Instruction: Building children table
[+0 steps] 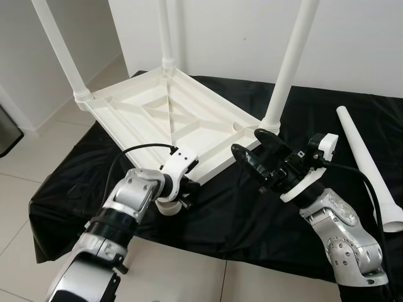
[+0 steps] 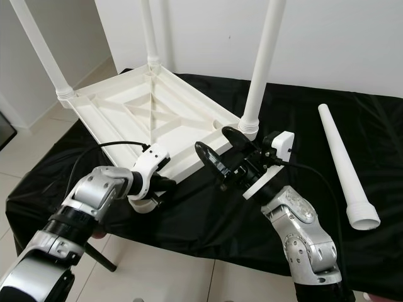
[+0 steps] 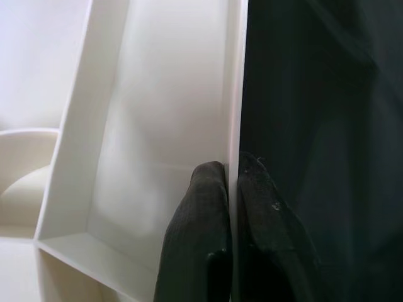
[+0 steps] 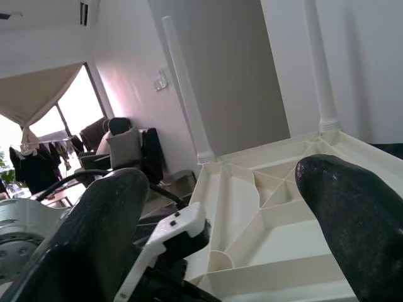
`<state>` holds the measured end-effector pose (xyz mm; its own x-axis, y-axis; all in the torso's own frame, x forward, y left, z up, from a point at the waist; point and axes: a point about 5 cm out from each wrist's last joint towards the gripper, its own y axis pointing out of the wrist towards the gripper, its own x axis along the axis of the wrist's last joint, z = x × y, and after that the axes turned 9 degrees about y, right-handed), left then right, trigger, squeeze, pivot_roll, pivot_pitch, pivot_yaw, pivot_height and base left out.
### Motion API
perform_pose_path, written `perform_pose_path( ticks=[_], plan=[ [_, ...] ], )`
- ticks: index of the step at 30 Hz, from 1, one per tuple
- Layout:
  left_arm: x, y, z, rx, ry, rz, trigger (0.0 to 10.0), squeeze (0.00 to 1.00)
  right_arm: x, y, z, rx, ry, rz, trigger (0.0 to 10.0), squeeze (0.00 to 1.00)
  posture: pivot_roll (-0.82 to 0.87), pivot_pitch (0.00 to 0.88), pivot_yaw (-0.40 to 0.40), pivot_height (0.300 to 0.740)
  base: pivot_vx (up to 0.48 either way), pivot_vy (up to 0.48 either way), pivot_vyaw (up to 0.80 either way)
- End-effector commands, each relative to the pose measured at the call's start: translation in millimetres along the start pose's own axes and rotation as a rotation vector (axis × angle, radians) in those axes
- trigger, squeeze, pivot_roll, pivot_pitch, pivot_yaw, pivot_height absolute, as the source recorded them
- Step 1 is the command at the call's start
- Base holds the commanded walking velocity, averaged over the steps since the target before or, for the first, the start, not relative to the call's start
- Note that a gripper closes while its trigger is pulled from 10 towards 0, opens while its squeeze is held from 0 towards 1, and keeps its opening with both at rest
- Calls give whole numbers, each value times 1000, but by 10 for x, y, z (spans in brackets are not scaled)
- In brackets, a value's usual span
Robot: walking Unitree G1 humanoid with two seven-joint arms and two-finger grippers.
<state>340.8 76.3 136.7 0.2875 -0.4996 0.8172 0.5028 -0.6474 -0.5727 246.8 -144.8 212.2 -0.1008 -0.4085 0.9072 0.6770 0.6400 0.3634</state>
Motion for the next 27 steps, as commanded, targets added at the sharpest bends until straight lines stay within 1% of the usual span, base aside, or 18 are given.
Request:
perform_pose_path(
  ticks=[1, 3, 5, 7, 8, 10, 11, 12, 13, 15, 18, 20, 21, 24, 25, 26, 27],
  plan=[
    [-37, -60, 209, 256, -61, 13, 0, 0, 8, 1, 22, 3, 7, -2, 10000, 0, -70, 38, 53, 740, 0, 0, 0],
    [1, -45, 222, 265, -63, 2, 0, 0, 10, 2, 25, 2, 7, -3, 10000, 0, -68, 37, 55, 740, 0, 0, 0],
    [93, 15, 246, 282, -67, -15, 0, 0, 13, 17, 39, 2, 11, -10, 10000, 0, -66, 35, 59, 740, 0, 0, 0],
    [93, 15, 246, 282, -67, -15, 0, 0, 13, 17, 39, 2, 11, -10, 10000, 0, -66, 35, 59, 740, 0, 0, 0],
    [149, 49, 260, 293, -73, -28, 0, 0, 11, 29, 58, 7, 17, -14, 10000, 0, -67, 34, 62, 740, 0, 0, 0],
    [149, 49, 260, 293, -73, -28, 0, 0, 11, 29, 58, 7, 17, -14, 10000, 0, -67, 34, 62, 740, 0, 0, 0],
    [238, 93, 270, 307, -79, -49, 0, 0, 5, 45, 84, 13, 24, -19, 10000, 0, -68, 33, 65, 740, 0, 0, 0],
    [238, 93, 270, 307, -79, -49, 0, 0, 5, 45, 84, 13, 24, -19, 10000, 0, -68, 33, 65, 740, 0, 0, 0],
    [319, 134, 266, 316, -75, -61, 0, 0, -2, 56, 103, 17, 28, -21, 10000, 0, -70, 33, 67, 740, 0, 0, 0],
    [474, 215, 219, 314, -64, -87, 0, 0, -6, 64, 123, 16, 29, -24, 10000, 0, -77, 35, 73, 740, 0, 0, 0],
    [516, 237, 197, 307, -67, -100, 0, 0, -7, 63, 125, 15, 26, -23, 10000, 0, -79, 35, 74, 740, 0, 0, 0],
    [630, 304, 90, 271, -50, -123, 39, 0, -8, 54, 124, 8, 22, -21, 10000, 0, -85, 36, 78, 740, 0, 0, 0],
    [678, 336, 39, 257, -43, -133, 431, 0, -7, 49, 124, 6, 20, -20, 10000, 0, -86, 38, 79, 740, 0, 0, 0],
    [719, 376, -24, 239, -31, -141, 510, 0, -5, 42, 122, 2, 17, -20, 10000, 0, -88, 37, 80, 740, 0, 0, 0],
    [727, 393, -43, 233, -24, -142, 784, 0, -5, 41, 122, 1, 16, -19, 10000, 0, -88, 38, 81, 740, 0, 0, 0],
    [727, 393, -43, 233, -24, -142, 784, 0, -5, 41, 122, 1, 16, -19, 10000, 0, -88, 38, 81, 740, 0, 0, 0],
    [739, 416, -81, 221, -18, -149, 431, 0, -4, 40, 120, -1, 14, -19, 10000, 0, -88, 39, 81, 740, 0, 0, 0]
  ],
)
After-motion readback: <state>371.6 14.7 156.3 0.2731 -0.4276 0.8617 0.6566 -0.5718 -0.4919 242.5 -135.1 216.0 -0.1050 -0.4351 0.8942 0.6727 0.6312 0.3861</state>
